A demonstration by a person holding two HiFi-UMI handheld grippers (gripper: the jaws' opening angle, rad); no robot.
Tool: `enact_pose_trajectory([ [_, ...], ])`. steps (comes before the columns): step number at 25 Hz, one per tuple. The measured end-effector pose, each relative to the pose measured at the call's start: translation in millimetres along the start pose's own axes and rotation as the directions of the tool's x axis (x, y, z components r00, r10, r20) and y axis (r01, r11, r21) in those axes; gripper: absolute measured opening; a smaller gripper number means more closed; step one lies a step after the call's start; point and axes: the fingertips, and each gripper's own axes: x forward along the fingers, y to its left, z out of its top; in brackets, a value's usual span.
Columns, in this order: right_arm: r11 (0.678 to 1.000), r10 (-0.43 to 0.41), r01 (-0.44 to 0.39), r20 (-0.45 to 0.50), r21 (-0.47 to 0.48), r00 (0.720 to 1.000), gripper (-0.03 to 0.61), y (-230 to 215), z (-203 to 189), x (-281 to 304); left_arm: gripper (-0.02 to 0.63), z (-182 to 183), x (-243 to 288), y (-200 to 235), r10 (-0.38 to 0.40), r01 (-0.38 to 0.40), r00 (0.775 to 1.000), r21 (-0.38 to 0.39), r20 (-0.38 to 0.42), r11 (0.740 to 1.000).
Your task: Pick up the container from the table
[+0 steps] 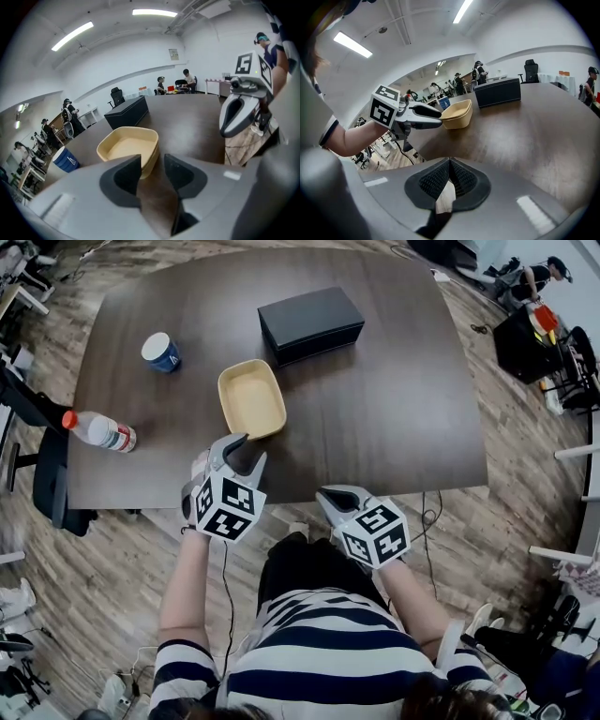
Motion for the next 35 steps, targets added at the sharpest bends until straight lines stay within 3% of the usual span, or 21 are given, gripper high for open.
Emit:
enact_pose_trajectory([
  [6,1.0,0.005,-0.005,-0.017,0.005,1.0,-0.005,-3.5,-0.7,11.0,0.0,1.0,15.9,0.1,-0.044,0.049,0.998,0.101,-0.051,0.994],
  [13,1.0,-0.001,0.001,-0.029,0.02,1.0,-0.005,-6.7,-3.6,14.7,0.0,-4.6,29.8,-2.2,-0.058,0.094,0.989,0.274,-0.137,0.957],
  [28,0.998,-0.024,0.024,-0.007,0.05,1.0,-0.005,-10.1,-4.7,13.2,0.0,-1.5,35.7,-5.7,-0.109,0.152,0.984,0.343,-0.142,0.927],
  [35,0.998,-0.02,0.019,0.015,0.052,1.0,-0.005,-16.4,-7.8,-5.4,0.0,6.9,26.1,-18.7,-0.099,0.139,0.986,0.345,-0.132,0.928],
])
